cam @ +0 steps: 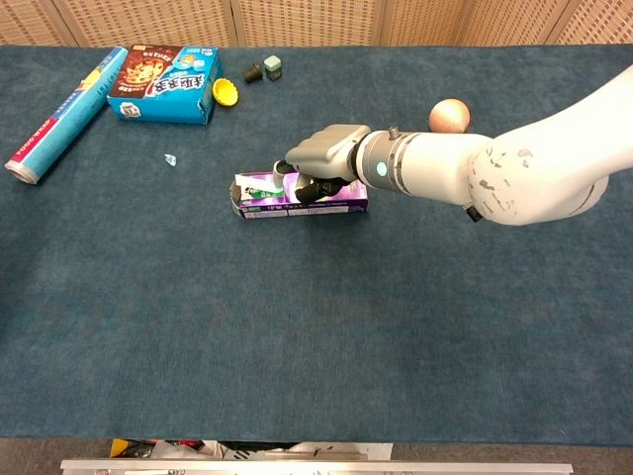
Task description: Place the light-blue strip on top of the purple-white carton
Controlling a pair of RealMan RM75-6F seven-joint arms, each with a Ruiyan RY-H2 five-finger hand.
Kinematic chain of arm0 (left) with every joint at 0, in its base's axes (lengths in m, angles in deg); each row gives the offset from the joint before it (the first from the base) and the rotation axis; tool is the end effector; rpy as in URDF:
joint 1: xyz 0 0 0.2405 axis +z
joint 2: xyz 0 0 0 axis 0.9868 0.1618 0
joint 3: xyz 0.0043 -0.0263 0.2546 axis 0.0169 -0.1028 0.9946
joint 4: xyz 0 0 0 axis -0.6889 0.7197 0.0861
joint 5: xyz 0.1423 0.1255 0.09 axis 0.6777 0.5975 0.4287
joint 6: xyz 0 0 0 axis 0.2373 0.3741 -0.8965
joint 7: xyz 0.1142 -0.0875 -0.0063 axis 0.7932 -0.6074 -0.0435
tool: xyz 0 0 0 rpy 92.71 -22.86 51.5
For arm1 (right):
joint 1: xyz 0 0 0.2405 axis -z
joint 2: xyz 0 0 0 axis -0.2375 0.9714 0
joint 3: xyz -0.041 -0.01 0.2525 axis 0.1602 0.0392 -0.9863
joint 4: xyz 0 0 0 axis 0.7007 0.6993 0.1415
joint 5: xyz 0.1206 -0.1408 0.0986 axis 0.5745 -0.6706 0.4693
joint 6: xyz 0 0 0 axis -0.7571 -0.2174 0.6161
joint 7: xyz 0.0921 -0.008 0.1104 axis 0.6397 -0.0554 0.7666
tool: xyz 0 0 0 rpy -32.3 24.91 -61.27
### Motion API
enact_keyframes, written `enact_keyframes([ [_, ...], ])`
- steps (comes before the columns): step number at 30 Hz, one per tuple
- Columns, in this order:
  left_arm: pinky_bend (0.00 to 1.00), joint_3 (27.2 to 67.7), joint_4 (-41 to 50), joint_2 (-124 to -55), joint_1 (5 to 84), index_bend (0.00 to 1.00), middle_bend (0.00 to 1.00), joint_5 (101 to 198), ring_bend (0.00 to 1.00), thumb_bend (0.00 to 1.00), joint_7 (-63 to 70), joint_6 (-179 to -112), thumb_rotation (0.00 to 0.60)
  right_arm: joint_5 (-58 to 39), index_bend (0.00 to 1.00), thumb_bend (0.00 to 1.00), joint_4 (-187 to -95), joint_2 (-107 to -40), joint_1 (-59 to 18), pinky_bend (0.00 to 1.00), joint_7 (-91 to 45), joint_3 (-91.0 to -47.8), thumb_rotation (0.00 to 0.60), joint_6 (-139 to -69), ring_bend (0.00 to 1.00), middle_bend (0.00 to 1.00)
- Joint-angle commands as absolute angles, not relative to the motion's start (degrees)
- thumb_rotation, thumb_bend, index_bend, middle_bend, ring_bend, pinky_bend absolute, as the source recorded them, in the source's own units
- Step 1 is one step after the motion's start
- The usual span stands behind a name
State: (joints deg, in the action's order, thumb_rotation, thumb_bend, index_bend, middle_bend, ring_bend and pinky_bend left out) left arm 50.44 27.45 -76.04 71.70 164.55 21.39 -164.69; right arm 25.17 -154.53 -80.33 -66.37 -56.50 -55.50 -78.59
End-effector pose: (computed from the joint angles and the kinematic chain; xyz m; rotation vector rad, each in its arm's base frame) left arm -0.2971 0.2083 0.1306 -1.3495 -0.8282 -0.7558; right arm -0.0380 -0.3460 -0.0801 2.3873 -0.8261 0.4755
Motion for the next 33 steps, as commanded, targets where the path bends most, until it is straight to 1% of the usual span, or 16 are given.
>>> enact_keyframes([
  [1, 0.95, 50.45, 27.45, -76.07, 71.72, 0.29, 0.69, 164.61, 0.74, 0.25, 21.39, -164.66, 0.600, 24.97, 0.19, 1.00, -155.26, -79.89, -66.22, 1.00, -56.75, -55.23, 0.181, -79.15, 1.00, 1.00],
  [17, 0.95, 50.58, 27.89, -76.05, 72.02, 0.29, 0.69, 164.87, 0.74, 0.25, 21.69, -164.76, 0.600, 24.35, 0.19, 1.00, -156.05, -79.35, -65.30, 1.00, -56.86, -54.52, 0.193, -79.42, 1.00, 1.00],
  [24, 0.95, 50.46, 28.10, -76.01, 72.04, 0.29, 0.69, 165.14, 0.74, 0.25, 21.68, -164.93, 0.600, 23.29, 0.19, 1.00, -157.67, -78.39, -64.61, 1.00, -56.27, -55.14, 0.198, -80.48, 1.00, 1.00],
  [33, 0.95, 50.37, 28.28, -75.94, 72.14, 0.29, 0.69, 165.23, 0.74, 0.25, 21.76, -165.09, 0.600, 22.99, 0.20, 1.00, -156.97, -79.00, -64.50, 1.00, -56.61, -55.03, 0.203, -79.92, 1.00, 1.00],
])
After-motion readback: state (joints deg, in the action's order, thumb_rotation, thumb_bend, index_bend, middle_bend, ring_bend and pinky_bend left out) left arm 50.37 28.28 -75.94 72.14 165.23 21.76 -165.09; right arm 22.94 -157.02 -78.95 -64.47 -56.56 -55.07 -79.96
